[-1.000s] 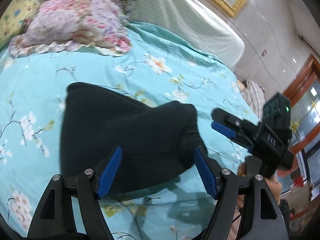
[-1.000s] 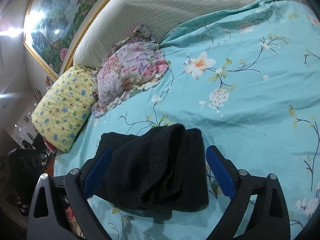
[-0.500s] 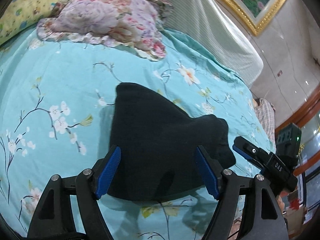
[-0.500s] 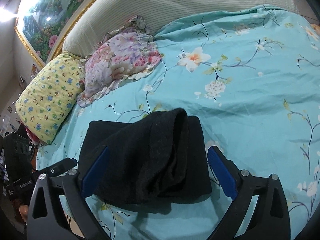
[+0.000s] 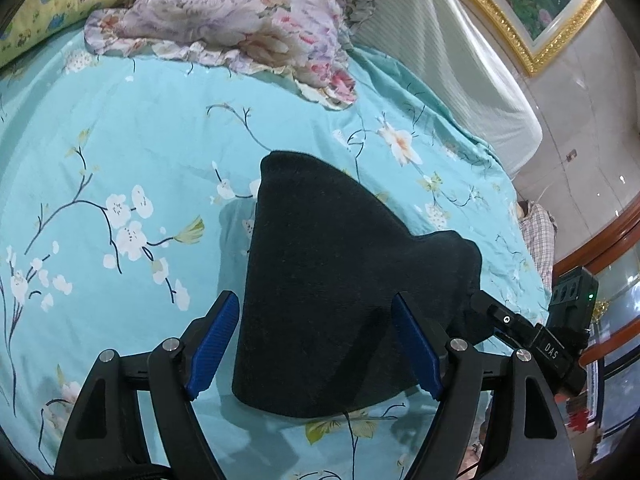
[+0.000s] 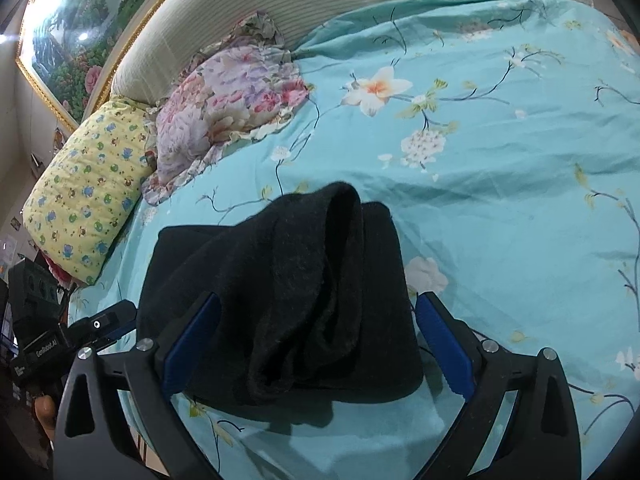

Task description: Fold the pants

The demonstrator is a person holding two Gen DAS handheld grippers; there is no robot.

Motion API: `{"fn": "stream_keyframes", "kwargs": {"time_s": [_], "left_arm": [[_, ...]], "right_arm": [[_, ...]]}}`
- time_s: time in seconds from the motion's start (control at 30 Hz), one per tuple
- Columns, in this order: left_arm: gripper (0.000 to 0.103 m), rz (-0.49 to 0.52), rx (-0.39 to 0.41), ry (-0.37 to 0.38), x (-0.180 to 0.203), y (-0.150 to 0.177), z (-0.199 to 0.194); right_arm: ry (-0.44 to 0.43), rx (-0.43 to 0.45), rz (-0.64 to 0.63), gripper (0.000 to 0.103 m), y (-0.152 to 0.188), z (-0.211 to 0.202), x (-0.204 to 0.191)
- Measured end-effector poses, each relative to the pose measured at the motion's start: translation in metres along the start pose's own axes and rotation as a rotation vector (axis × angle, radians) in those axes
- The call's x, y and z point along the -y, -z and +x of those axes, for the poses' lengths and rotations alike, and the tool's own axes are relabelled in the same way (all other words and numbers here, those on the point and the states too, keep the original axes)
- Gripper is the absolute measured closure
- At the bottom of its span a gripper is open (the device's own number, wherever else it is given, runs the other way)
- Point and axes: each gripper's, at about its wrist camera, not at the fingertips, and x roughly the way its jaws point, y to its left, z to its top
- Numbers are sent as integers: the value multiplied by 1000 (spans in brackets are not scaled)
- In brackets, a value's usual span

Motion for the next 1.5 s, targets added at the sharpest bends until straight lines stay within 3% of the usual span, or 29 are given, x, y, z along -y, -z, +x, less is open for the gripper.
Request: {"fn": "stream_keyframes", "kwargs": {"time_s": [0.2, 0.27, 0.3, 0.33, 0.43, 0.6, 0.73, 0.83, 0.87, 0.93, 1.1, 1.33, 1.5], "left_arm": [[24, -11, -28, -6, -2, -1, 14], [24, -23, -40, -7, -4, -1, 20], [23, -29, -47, -5, -6, -1, 23], [23, -37, -54, -3, -8, -1, 27], [22, -47, -71, -1, -9, -2, 36], [17, -44, -87, -4, -7, -3, 46], [16, -25, -86, -27, -3, -7, 55], [25, -10, -84, -31, 0, -10, 62], [39, -9, -89, -12, 0, -10, 64], [45, -8, -87, -10, 1, -11, 63], [69, 14, -60, 13, 5, -11, 50], [74, 33, -25, 31, 11, -16, 26], [74, 72, 37, -8, 10, -21, 1]], "right_arm": [[19, -56, 37, 5, 4, 18, 15], [-20, -64, 72, 6, 6, 21, 25], [-31, -56, 76, 12, 6, 21, 27], [-40, -54, 74, 24, 6, 20, 28], [-64, -74, 83, 38, 6, 22, 32], [-102, -61, 103, 53, 7, 18, 41], [-143, -54, 138, 58, 9, 16, 51], [-151, -50, 133, 58, 10, 16, 50], [-155, -47, 134, 58, 9, 16, 49], [-161, -43, 134, 58, 9, 15, 49], [-175, -33, 121, 61, 9, 12, 43], [-201, -4, 89, 64, 0, 1, 26], [-221, 5, 51, 64, -10, 0, 7]]}}
